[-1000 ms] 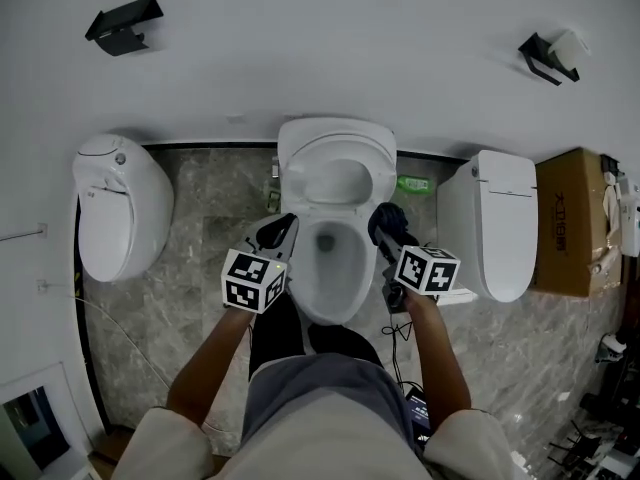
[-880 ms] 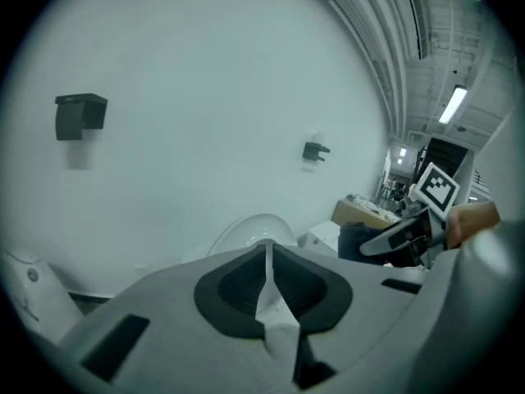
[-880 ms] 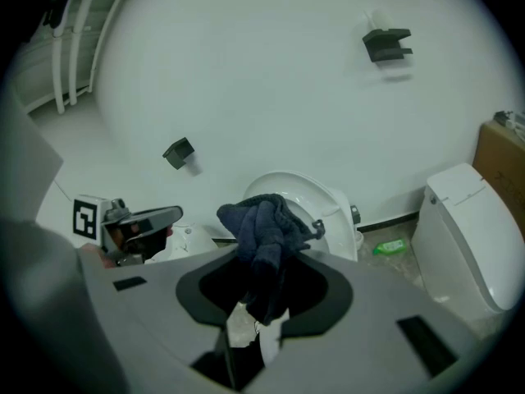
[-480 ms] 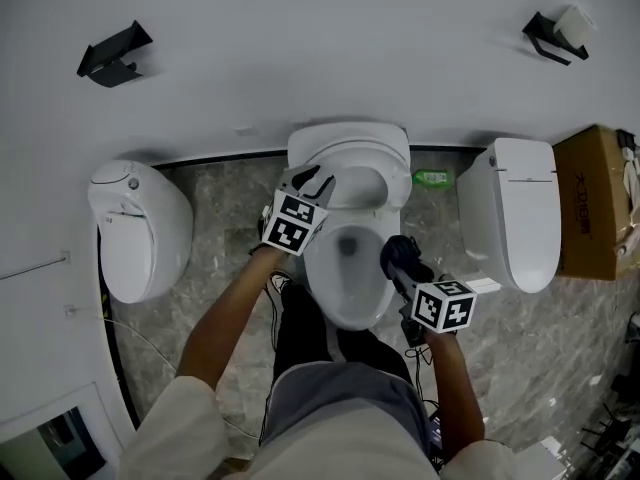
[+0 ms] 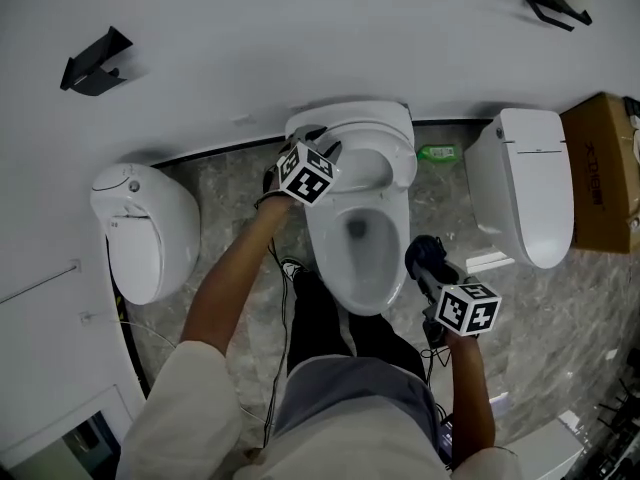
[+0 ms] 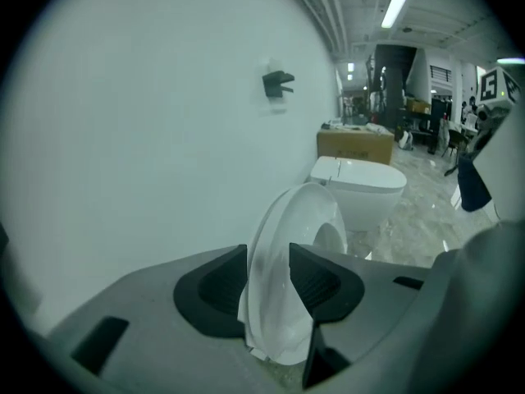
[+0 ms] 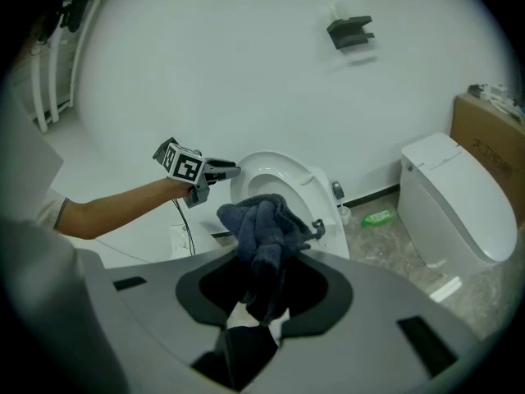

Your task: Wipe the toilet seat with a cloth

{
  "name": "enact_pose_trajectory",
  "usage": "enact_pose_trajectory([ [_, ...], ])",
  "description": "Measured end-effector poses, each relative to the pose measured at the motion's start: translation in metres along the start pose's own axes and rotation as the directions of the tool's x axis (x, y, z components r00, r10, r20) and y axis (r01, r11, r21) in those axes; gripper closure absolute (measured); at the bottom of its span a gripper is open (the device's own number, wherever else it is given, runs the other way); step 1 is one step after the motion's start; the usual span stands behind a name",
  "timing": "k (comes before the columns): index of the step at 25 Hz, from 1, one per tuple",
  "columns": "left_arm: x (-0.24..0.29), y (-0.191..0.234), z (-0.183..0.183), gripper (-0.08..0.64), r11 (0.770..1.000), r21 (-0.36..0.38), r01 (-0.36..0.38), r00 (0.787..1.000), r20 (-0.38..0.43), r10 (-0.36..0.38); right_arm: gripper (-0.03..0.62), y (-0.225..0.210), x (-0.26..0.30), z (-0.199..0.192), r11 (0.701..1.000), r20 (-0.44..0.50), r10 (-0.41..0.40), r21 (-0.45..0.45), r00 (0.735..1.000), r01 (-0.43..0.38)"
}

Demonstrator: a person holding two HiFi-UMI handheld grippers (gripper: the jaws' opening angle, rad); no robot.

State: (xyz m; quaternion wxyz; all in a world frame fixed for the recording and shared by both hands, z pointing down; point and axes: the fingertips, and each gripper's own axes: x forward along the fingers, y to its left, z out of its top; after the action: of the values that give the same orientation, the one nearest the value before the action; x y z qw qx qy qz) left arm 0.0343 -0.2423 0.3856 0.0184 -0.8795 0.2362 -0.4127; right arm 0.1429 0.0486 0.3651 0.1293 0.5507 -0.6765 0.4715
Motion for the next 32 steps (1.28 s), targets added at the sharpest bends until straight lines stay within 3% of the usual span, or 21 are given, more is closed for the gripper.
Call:
enact_pose_trajectory([
  [2, 0.01, 0.001, -0.007, 0.425, 0.996, 0.09, -0.015, 0.999, -0.037, 0.018, 0.491, -0.003, -0.002, -0.005, 1.0, -0.007, -0.003, 0.003, 1.0, 0.003],
  [4, 0.014, 0.001, -0.012, 0.423, 0.991, 0.132, -0.025, 0.998, -0.05, 0.032, 0.491, -0.003, -0.003, -0.011, 1.0, -0.011, 0.001, 0.001, 1.0, -0.001],
  [9, 0.01, -0.005, -0.013, 0.426, 0.989, 0.144, -0.018, 0.998, -0.053, 0.026, 0.491, -0.002, -0.006, -0.012, 1.0, 0.003, 0.019, -0.003, 1.0, -0.019],
  [13, 0.003, -0.012, -0.014, 0.426, 0.995, 0.099, -0.029, 0.998, -0.051, 0.034, 0.491, 0.002, -0.01, -0.014, 0.999, 0.009, 0.034, -0.007, 0.999, -0.034],
  [18, -0.01, -0.022, -0.015, 0.433, 0.994, 0.096, -0.045, 0.999, -0.024, 0.048, 0.491, 0.001, -0.018, -0.008, 0.999, 0.032, 0.036, -0.013, 0.999, -0.036],
  [28, -0.042, -0.066, -0.02, 0.446, 0.984, 0.168, -0.067, 0.997, 0.035, 0.062, 0.491, 0.001, -0.03, -0.02, 0.998, 0.027, 0.046, -0.031, 0.999, -0.046],
  [32, -0.059, -0.085, -0.025, 0.466, 0.992, 0.108, -0.07, 0.996, 0.063, 0.063, 0.491, -0.003, -0.038, -0.022, 0.997, 0.025, 0.04, -0.064, 0.999, -0.038],
])
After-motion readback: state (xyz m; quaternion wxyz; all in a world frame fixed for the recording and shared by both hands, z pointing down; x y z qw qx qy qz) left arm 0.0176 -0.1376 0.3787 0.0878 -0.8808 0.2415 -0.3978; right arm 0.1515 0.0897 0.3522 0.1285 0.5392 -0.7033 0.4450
